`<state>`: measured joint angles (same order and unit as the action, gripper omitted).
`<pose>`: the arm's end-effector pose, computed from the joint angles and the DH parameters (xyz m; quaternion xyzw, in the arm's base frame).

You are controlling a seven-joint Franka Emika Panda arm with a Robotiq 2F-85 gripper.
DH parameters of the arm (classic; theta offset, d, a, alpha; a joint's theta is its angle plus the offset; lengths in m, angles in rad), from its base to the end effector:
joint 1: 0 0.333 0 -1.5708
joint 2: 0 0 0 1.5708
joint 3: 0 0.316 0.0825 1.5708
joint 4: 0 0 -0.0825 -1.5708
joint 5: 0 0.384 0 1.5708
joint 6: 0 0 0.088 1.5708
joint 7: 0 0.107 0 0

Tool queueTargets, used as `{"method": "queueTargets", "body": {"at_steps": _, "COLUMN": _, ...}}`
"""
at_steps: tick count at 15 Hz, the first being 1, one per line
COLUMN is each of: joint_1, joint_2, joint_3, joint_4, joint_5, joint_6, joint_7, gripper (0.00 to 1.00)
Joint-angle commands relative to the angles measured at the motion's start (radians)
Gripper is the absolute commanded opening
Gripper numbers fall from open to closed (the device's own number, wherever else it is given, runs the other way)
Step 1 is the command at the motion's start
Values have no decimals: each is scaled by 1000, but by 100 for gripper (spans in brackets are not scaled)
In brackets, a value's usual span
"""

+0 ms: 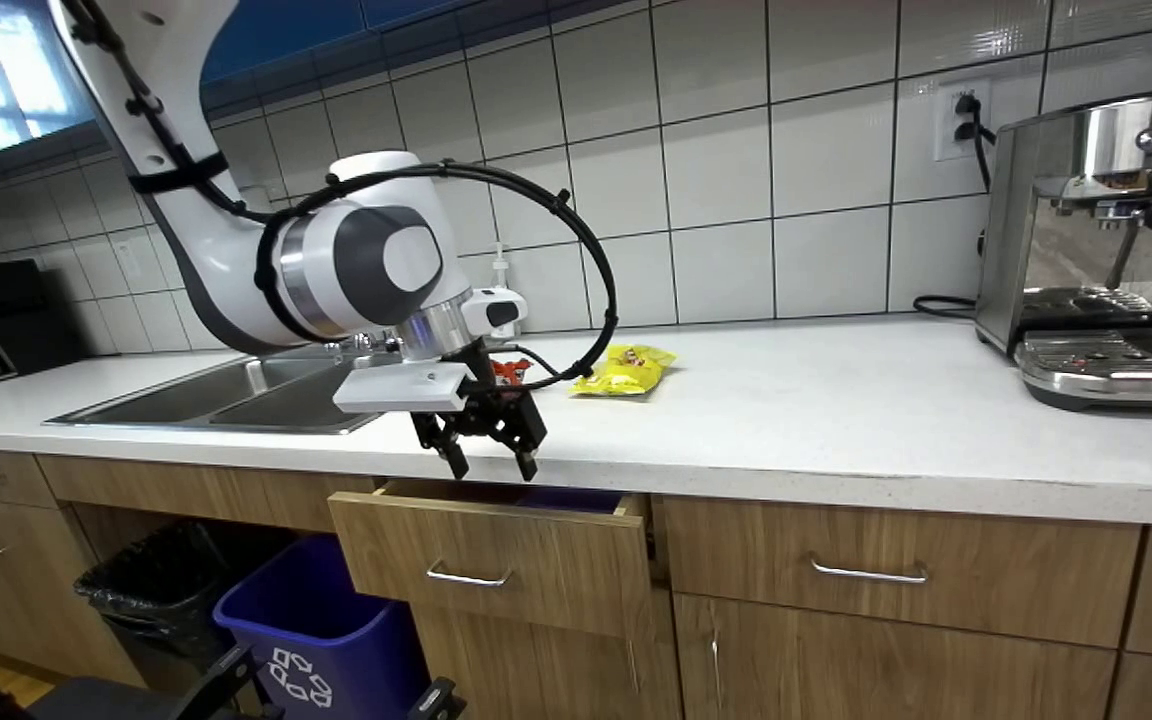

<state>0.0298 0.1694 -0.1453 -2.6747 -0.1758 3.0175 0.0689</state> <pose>0.4286 -0.0391 0.1975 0.9958 -0.0038 0.0854 0.0325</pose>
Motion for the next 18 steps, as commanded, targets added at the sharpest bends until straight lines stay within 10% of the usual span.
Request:
{"method": "queueTargets", "body": {"at_steps": 1, "joint_1": 28, "joint_2": 47, "joint_3": -27, "joint_4": 38, "joint_5": -19, "joint_6": 24, "joint_7": 43, "gripper": 100}}
{"method": "queueTargets", "body": {"at_steps": 18, "joint_1": 109, "joint_2": 180, "joint_3": -106, "joint_4": 111, "joint_5": 17, "joint_6": 56, "joint_7": 51, "gripper": 100}}
